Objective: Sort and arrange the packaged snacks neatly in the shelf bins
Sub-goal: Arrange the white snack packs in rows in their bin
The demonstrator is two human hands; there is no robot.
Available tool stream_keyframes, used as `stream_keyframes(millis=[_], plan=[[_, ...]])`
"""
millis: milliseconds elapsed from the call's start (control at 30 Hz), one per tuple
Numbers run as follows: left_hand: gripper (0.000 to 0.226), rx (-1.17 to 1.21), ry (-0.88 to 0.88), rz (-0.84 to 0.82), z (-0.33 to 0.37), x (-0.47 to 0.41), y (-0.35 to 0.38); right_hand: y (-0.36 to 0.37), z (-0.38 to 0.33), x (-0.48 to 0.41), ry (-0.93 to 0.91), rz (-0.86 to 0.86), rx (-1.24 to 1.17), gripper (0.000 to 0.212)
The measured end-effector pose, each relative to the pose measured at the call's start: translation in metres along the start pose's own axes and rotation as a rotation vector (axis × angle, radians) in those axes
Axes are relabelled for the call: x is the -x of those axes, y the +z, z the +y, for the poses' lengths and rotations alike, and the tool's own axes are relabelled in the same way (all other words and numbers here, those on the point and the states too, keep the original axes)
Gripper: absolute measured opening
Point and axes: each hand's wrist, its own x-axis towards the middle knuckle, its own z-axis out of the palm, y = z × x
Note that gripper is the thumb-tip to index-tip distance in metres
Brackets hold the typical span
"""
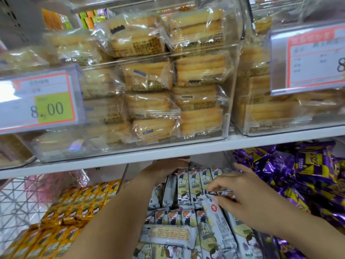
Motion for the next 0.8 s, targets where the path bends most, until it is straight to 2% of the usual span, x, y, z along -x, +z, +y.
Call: stream_keyframes(millis=[100,200,433,533,633,800], plan=[[0.040,-0.114,0.073,-0.028,0.002,0.005,0.002,0.001,0.001,0.001,-0.012,0.012,-0.004,0.019],[0.040,-0.147,0.140,-0.010,0.006,0.011,0.006,0.002,0.002,0.001,-0.020,0.029,-0.010,0.019],[0.015,-0.262,0.222,0.087,0.017,0.021,0.011,0.006,0.005,0.001,-0.033,0.054,-0.008,0.018],[0.008,-0.240,0.235,0.222,0.026,0.031,0.008,0.005,0.005,0.001,-0.036,0.046,-0.016,0.018],[0.019,-0.264,0.221,0.303,0.035,0.048,0.003,0.003,0.002,0.001,-0.037,0.038,-0.025,0.017],[0.024,-0.320,0.227,0.365,0.045,0.088,-0.002,-0.002,-0.006,0.005,-0.038,0.100,0.000,0.016]])
